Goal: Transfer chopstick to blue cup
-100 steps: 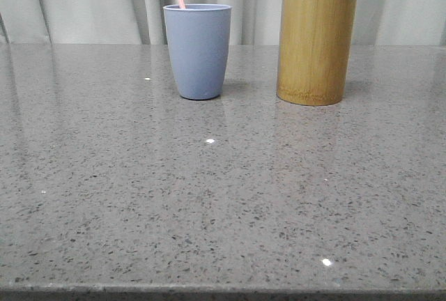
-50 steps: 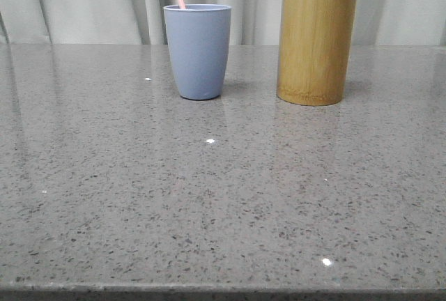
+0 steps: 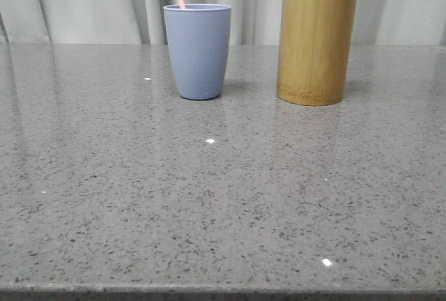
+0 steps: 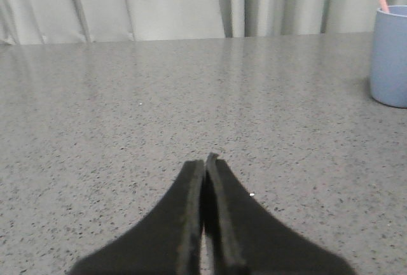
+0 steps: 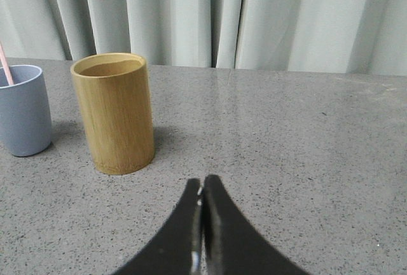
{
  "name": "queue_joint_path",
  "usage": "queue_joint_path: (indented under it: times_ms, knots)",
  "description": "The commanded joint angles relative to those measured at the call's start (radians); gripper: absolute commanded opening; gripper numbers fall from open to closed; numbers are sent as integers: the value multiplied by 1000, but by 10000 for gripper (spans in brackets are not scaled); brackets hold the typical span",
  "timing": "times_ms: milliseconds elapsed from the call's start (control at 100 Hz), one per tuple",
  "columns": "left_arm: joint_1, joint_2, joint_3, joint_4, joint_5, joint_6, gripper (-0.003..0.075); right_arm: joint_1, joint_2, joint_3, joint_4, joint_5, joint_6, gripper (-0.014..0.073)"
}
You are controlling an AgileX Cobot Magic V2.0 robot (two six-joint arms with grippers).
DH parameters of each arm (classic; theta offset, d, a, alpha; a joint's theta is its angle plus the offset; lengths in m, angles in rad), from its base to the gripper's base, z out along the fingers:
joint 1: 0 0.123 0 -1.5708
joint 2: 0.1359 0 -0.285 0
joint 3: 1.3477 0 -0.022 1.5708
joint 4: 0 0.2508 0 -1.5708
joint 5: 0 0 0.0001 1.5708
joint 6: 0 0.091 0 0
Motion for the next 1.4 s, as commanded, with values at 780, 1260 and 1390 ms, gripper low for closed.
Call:
queue_joint_path:
  times_ms: [780, 1260, 1390]
  knots:
    - [106, -52, 46, -8, -82, 10, -19, -5, 9, -23, -10, -74, 0, -67]
    - [106, -52, 46, -8, -82, 10, -19, -5, 9, -23, -10, -74, 0, -67]
    - [106, -52, 46, -8, -82, 10, -19, -5, 9, -23, -10, -74, 0, -67]
